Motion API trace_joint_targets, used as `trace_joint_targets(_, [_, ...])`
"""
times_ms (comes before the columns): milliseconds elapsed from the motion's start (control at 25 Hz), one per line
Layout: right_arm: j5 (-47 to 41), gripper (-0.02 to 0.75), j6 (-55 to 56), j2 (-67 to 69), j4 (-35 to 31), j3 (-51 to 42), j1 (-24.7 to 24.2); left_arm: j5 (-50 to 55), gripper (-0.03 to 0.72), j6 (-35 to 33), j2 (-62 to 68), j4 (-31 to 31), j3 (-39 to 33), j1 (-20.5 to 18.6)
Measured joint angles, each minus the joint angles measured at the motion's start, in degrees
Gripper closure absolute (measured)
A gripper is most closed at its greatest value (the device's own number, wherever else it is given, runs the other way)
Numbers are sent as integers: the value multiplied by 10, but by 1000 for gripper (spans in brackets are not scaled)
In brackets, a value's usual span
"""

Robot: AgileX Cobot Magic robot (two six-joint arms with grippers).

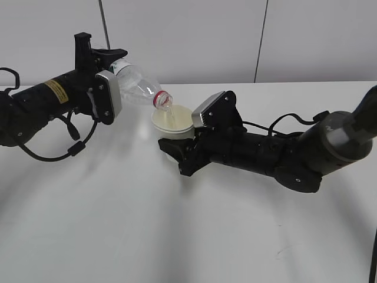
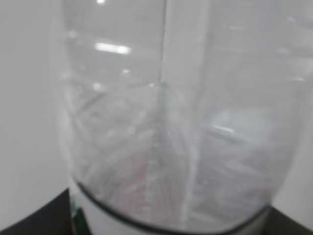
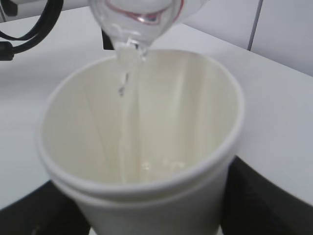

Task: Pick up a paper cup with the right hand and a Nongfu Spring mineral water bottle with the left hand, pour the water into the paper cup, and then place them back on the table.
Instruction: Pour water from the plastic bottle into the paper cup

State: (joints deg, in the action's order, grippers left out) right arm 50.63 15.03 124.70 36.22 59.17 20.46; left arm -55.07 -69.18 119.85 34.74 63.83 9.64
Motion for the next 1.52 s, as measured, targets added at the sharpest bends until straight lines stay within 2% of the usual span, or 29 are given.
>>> trace_joint_targets(1520, [-5,244,0,0,8,0,0,0,303,-12,0,-17,0,3])
